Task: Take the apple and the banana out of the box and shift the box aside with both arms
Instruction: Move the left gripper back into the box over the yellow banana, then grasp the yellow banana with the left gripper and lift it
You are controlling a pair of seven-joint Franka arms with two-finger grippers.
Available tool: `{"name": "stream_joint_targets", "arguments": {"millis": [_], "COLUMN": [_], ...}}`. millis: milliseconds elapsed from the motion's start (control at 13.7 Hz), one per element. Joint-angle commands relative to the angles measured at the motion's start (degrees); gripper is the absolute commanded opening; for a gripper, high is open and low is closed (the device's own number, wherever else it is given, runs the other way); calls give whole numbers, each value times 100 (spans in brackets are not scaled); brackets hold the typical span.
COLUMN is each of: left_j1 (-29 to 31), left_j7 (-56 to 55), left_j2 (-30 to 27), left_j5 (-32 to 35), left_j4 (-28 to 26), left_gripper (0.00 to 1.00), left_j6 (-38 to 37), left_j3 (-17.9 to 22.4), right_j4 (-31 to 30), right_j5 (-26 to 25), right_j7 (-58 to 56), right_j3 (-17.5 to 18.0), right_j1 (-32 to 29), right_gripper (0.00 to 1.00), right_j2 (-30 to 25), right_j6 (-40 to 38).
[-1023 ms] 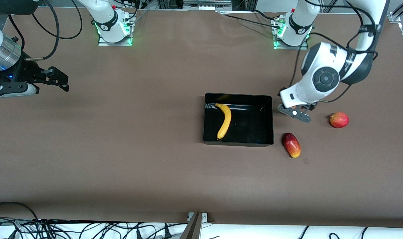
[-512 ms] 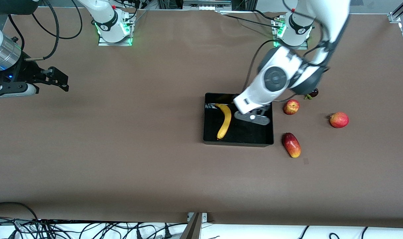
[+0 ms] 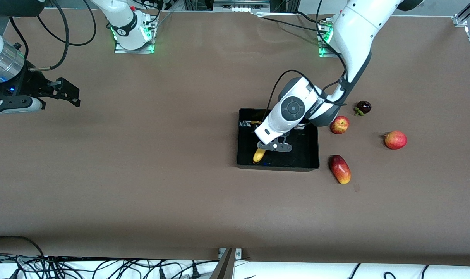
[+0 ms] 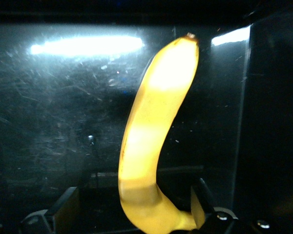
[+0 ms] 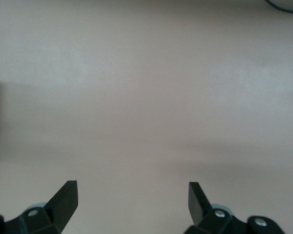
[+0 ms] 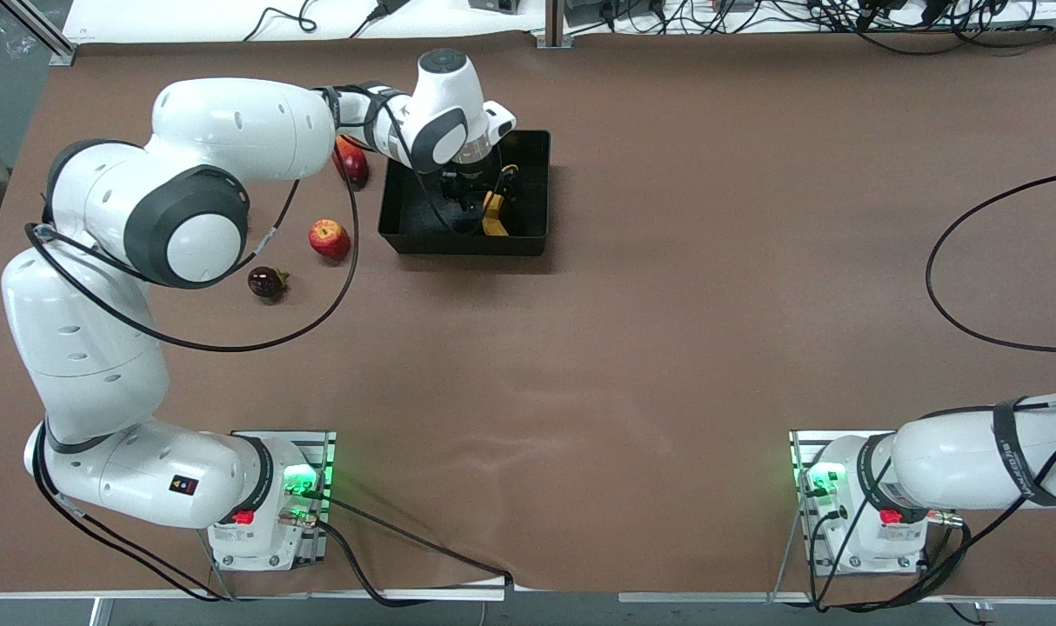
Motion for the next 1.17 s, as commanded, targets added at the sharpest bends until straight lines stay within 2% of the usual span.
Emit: {"name": "stream_joint_targets", "arguments": {"millis": [0, 146, 219, 365, 438, 512, 950, 1096], "left_j1": [-188, -180, -179, -179, -162, -162, -92, 57], "left_j7": [-608, -626, -626, -626, -626, -626, -591, -565], "left_j2": [220, 273, 273, 273, 273, 256, 2, -244], "left_j5": [587, 791, 826, 862, 862, 862, 862, 862], "left_j4": [53, 18, 18, 18, 18, 9, 88, 123], "left_gripper": [100, 100, 90, 35, 15, 1, 0, 0], "left_j6": [267, 303, 303, 303, 303, 277, 67, -135], "left_j3": [27, 27, 27, 27, 18, 18, 27, 36], "right_j4": [90, 90, 90, 90, 90, 90, 90, 90], "right_j5": [-1, -1, -1, -1, -1, -1, -1, -1], "right_j7": [32, 32, 32, 32, 32, 32, 32, 32], "right_j3": [77, 77, 77, 77, 77, 77, 77, 77], "right_j1": [-84, -84, -84, -84, -84, -84, -84, -84], "right_gripper": [100, 100, 100, 100, 100, 100, 100, 100], "right_j2": [21, 21, 21, 21, 21, 21, 21, 21], "right_j6": [-27, -27, -27, -27, -27, -27, -27, -27]}}
